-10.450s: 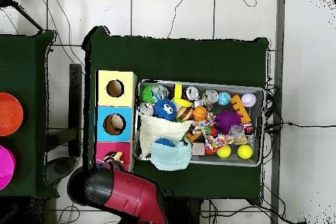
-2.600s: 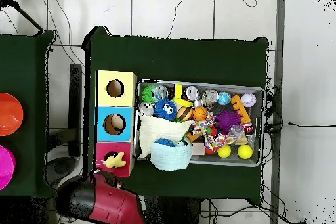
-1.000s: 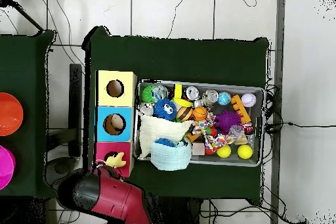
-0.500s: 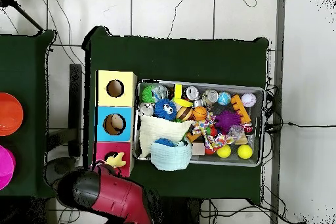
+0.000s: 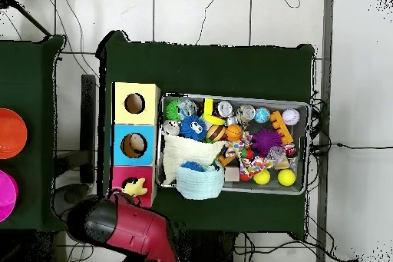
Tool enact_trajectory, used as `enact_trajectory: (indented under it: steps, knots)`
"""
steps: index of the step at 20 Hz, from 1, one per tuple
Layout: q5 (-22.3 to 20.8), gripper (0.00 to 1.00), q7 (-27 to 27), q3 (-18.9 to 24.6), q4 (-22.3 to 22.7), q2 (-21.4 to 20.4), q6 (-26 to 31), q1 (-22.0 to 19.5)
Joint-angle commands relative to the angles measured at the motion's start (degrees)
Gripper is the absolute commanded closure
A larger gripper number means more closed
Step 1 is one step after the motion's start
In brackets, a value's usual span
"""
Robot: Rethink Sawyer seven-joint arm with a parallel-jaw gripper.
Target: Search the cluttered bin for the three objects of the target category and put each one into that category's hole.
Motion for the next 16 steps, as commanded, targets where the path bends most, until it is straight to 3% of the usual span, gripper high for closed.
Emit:
enact_trajectory:
  steps: [1, 16]
  knots:
    - [1.4, 1.0, 15.4, 2.3, -4.4, 0.6, 4.8, -1.2]
    - [5.2, 1.0, 16.4, 4.3, -2.6, 0.1, -1.1, -0.7]
